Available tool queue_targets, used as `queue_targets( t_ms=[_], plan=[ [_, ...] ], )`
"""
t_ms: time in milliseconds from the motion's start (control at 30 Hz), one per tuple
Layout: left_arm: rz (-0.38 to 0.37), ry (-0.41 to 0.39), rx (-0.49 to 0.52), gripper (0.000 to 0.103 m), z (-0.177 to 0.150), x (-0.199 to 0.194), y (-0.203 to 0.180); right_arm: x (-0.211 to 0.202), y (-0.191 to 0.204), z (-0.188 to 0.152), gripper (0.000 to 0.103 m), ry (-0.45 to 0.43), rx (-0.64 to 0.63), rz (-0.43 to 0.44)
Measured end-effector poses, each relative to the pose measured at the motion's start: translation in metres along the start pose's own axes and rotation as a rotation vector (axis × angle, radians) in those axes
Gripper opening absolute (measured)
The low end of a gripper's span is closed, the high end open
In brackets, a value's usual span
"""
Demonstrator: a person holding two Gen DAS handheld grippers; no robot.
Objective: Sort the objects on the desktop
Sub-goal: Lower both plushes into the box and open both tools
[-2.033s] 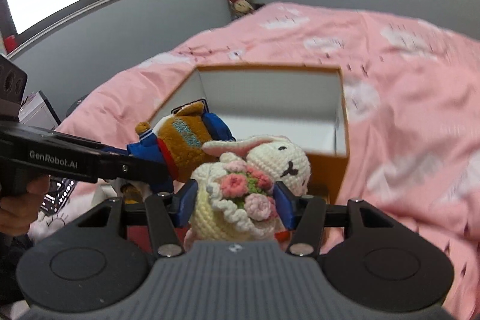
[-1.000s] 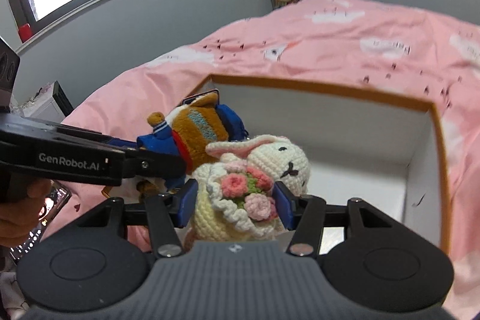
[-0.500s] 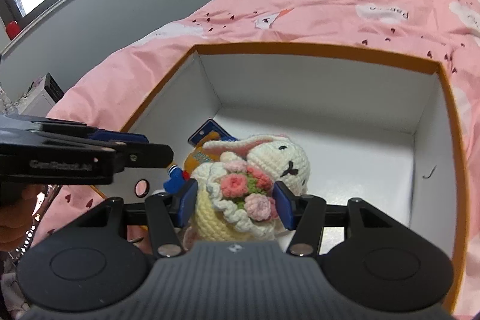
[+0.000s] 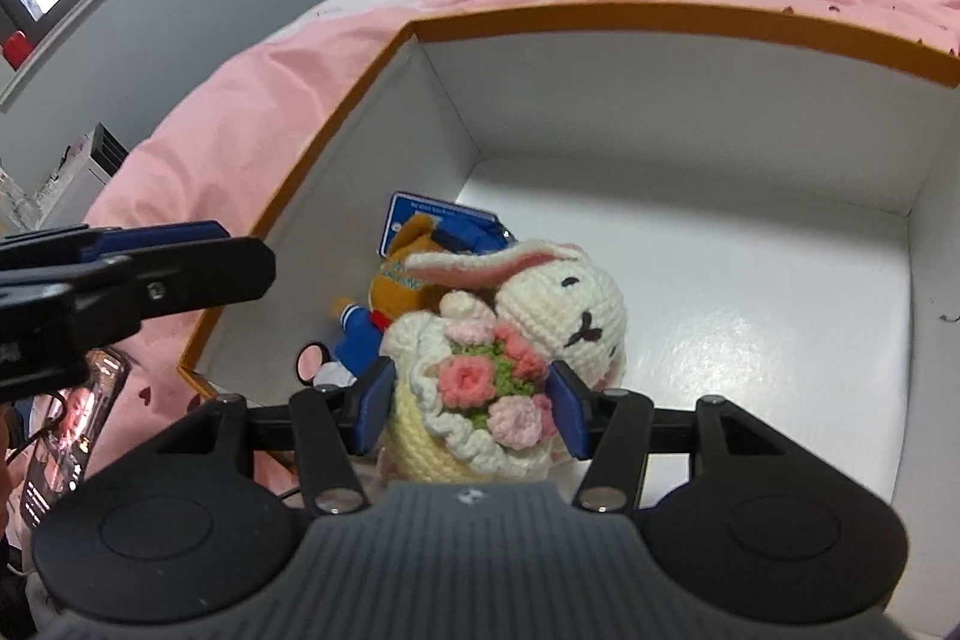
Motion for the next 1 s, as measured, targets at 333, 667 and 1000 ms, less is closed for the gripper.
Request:
queue_targets(
  t_ms=[333, 667, 1000],
  plan=[
    [0.010, 0.009, 0.019, 0.056, -0.009, -0.004, -0.002, -0.002, -0.007, -0.006, 0.065, 0.039, 0.054, -0.039],
    [0.020, -0.002, 0.028, 0.060, -0.009, -0.018, -0.008, -0.036, -0.001, 0.001, 0.081, -0.044, 0.011, -0.131],
    [-0.018, -0.078, 0.060, 0.060, -0.007, -0.060, -0.020, -0.117, 0.013, 0.005, 0.088, -0.302, 0.018, -0.212]
  ],
)
Point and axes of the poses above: each gripper's, at about its wrist camera, not at the fingertips, and x roughly the way its jaws point, y to its left, z to its top, the point moved 10 cm from there along x, roughly the way its jaws point, and after that the axes turned 3 degrees about -y, right-handed, at the moved point
